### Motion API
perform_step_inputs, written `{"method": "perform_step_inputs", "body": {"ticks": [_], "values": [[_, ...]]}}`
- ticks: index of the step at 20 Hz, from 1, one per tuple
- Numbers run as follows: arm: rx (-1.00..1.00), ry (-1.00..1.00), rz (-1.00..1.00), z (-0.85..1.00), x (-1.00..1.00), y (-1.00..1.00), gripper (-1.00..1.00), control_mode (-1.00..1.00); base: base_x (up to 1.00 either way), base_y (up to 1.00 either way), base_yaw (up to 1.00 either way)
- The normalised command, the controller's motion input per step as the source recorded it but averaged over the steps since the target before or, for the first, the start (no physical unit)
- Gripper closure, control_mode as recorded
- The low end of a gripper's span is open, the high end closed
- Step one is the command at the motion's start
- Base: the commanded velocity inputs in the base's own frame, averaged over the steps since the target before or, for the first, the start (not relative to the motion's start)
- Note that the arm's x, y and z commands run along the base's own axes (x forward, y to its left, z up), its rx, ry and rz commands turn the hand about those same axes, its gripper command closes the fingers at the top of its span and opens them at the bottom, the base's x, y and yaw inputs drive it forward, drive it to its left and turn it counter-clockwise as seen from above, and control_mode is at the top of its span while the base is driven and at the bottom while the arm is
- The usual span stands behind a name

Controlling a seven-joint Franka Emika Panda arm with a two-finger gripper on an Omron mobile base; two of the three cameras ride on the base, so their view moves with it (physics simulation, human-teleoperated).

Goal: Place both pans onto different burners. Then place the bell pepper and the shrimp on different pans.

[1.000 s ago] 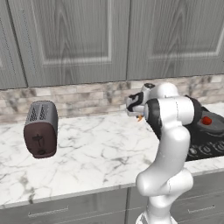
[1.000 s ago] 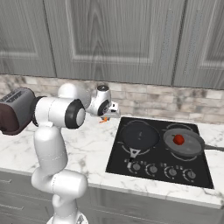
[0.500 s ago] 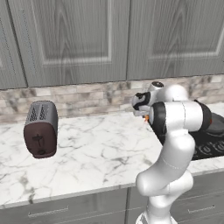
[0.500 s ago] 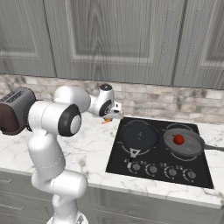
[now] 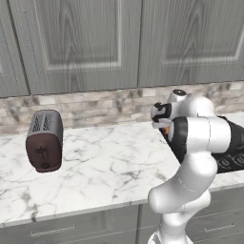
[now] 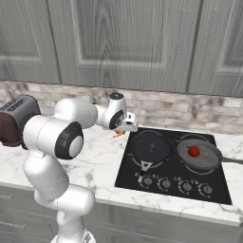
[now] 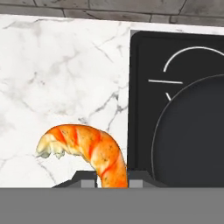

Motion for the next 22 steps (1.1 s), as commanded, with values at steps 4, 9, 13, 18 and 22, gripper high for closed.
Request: {"method": "perform_step_inputs", "body": {"ticks": [4, 9, 13, 18, 22], "values": [[-0.08, 0.00, -0.07, 0.13, -0.23, -0.13, 1.00, -1.00, 0.00, 0.00, 0.00], [-0.07, 0.00, -0.07, 0.15, -0.16, -0.26, 1.00, -1.00, 0.00, 0.00, 0.00], [-0.05, 0.00, -0.05, 0.10, -0.13, -0.40, 1.00, -1.00, 0.00, 0.00, 0.00], [-0.02, 0.00, -0.03, 0.06, -0.17, -0.45, 1.00, -1.00, 0.00, 0.00, 0.00], [0.00, 0.01, -0.01, 0.02, -0.17, -0.51, 1.00, -1.00, 0.00, 0.00, 0.00]]}}
